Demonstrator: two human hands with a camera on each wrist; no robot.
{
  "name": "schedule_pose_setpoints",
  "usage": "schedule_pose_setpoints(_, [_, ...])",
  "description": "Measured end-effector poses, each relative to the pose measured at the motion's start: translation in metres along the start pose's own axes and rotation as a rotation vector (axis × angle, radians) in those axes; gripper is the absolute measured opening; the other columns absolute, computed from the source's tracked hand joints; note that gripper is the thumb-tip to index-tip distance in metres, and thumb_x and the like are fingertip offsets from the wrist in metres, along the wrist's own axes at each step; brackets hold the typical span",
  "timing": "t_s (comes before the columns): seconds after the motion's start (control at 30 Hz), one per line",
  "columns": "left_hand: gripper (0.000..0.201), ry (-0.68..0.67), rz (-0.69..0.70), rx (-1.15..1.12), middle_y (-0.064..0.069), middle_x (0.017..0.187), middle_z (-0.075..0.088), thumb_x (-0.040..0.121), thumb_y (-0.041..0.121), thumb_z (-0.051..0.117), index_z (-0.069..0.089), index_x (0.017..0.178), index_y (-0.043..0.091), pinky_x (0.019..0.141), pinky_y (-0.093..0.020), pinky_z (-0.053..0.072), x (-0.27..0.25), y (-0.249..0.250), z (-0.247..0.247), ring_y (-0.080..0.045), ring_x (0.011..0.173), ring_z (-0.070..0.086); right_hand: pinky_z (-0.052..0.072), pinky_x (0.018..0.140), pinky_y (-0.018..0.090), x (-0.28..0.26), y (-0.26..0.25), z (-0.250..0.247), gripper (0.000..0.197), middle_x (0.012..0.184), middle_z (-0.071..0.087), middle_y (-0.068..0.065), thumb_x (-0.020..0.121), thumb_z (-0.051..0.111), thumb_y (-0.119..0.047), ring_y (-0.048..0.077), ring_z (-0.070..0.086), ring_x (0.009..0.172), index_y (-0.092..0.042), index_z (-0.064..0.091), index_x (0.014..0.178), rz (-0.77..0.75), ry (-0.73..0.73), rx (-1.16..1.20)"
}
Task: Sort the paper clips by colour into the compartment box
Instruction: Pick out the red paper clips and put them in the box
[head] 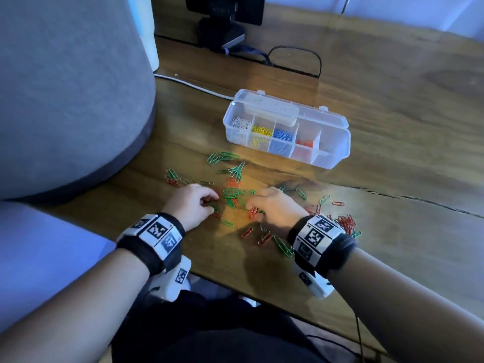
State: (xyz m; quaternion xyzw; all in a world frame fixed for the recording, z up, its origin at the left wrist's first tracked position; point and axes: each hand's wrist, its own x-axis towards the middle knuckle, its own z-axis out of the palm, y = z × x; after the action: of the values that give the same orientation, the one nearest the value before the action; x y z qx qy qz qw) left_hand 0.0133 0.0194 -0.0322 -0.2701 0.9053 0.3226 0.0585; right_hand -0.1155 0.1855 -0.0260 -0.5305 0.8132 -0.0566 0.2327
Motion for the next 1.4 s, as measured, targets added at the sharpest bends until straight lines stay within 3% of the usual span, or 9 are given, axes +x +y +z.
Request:
schedule_pose_setpoints(0.2, [0.016, 0.141, 0.022, -0.051, 0.002, 0.091, 0.059, 0.081, 0.01, 0.065, 0.072, 0.094, 0.017, 0.073, -0.018, 0.037, 0.004, -0.006, -0.006, -0.011, 0.077, 0.049, 0.037, 0.101, 0.027, 0.001, 0.002, 0.002, 0.024, 0.111, 0.064, 0.004, 0.091, 0.056, -0.021, 0.021, 0.056, 0.108, -0.015, 0.066, 0.112, 0.078, 0.028, 0.058])
schedule_pose_setpoints(0.4, [0.022, 0.02, 0.131, 0.044, 0.003, 0.105, 0.06, 0.081, 0.017, 0.068, 0.072, 0.101, 0.023, 0.09, -0.026, 0.045, 0.014, -0.008, -0.009, -0.013, 0.093, 0.055, 0.051, 0.077, 0.022, 0.003, -0.001, -0.01, 0.024, 0.086, 0.071, 0.0, 0.082, 0.07, -0.012, 0.014, 0.064, 0.075, -0.011, 0.07, 0.106, 0.378, 0.253, 0.871])
schedule_pose_setpoints(0.5, [0.015, -0.044, 0.179, 0.108, 0.005, 0.106, 0.058, 0.084, 0.019, 0.065, 0.073, 0.097, 0.022, 0.089, -0.024, 0.04, 0.016, -0.007, -0.008, -0.013, 0.103, 0.053, 0.039, 0.057, 0.019, 0.004, -0.007, -0.018, 0.012, 0.075, 0.063, 0.001, 0.085, 0.063, -0.003, 0.01, 0.05, 0.061, -0.006, 0.066, 0.097, 0.4, 0.2, 1.189])
schedule_pose_setpoints(0.67, [0.005, -0.141, 0.238, 0.159, 0.005, 0.097, 0.058, 0.085, 0.018, 0.062, 0.066, 0.083, 0.017, 0.084, -0.029, 0.045, 0.022, -0.009, -0.016, -0.014, 0.095, 0.054, 0.054, 0.069, 0.026, 0.008, -0.014, -0.025, 0.016, 0.081, 0.064, 0.01, 0.088, 0.051, 0.008, 0.021, 0.063, 0.074, -0.006, 0.06, 0.088, 0.441, 0.239, 1.529])
schedule_pose_setpoints(0.77, [0.007, -0.079, 0.151, -0.095, 0.002, 0.082, 0.061, 0.084, 0.012, 0.065, 0.062, 0.08, 0.017, 0.076, -0.029, 0.046, 0.025, -0.012, -0.02, -0.017, 0.079, 0.057, 0.049, 0.061, 0.029, 0.014, -0.016, -0.024, 0.03, 0.071, 0.055, 0.007, 0.079, 0.038, 0.014, 0.019, 0.053, 0.063, -0.008, 0.057, 0.084, 0.496, 0.241, 1.556])
schedule_pose_setpoints(0.9, [0.022, -0.149, 0.063, -0.519, -0.002, 0.076, 0.061, 0.087, -0.002, 0.057, 0.056, 0.094, 0.02, 0.069, -0.033, 0.05, 0.027, -0.021, -0.025, -0.021, 0.067, 0.06, 0.035, 0.054, 0.022, 0.023, -0.021, -0.015, 0.014, 0.067, 0.046, -0.003, 0.085, 0.049, -0.004, 0.011, 0.04, 0.054, -0.015, 0.059, 0.082, 0.512, 0.237, 1.046])
schedule_pose_setpoints(1.03, [0.029, -0.225, 0.021, -0.535, -0.005, 0.072, 0.058, 0.089, -0.006, 0.047, 0.062, 0.086, 0.018, 0.061, -0.029, 0.047, 0.031, -0.022, -0.03, -0.018, 0.062, 0.056, 0.046, 0.074, 0.027, 0.033, -0.026, -0.009, 0.026, 0.097, 0.061, 0.001, 0.087, 0.061, -0.026, 0.021, 0.059, 0.088, -0.02, 0.058, 0.112, 0.436, 0.039, 0.234])
schedule_pose_setpoints(1.2, [0.024, -0.244, -0.136, -0.683, -0.006, 0.066, 0.051, 0.09, -0.002, 0.042, 0.056, 0.074, 0.01, 0.048, -0.022, 0.042, 0.031, -0.019, -0.034, -0.016, 0.055, 0.051, 0.045, 0.072, 0.029, 0.028, -0.019, -0.013, 0.014, 0.1, 0.061, 0.008, 0.089, 0.049, -0.019, 0.03, 0.059, 0.09, -0.016, 0.059, 0.098, 0.483, 0.031, 0.144])
schedule_pose_setpoints(1.4, [0.021, -0.255, -0.019, -0.558, -0.003, 0.062, 0.05, 0.094, 0.008, 0.047, 0.05, 0.074, 0.014, 0.053, -0.03, 0.039, 0.035, -0.019, -0.03, -0.018, 0.054, 0.047, 0.043, 0.067, 0.028, 0.021, -0.011, -0.025, 0.015, 0.095, 0.059, 0.005, 0.086, 0.05, -0.018, 0.026, 0.054, 0.08, -0.02, 0.055, 0.1, 0.529, 0.065, 0.172])
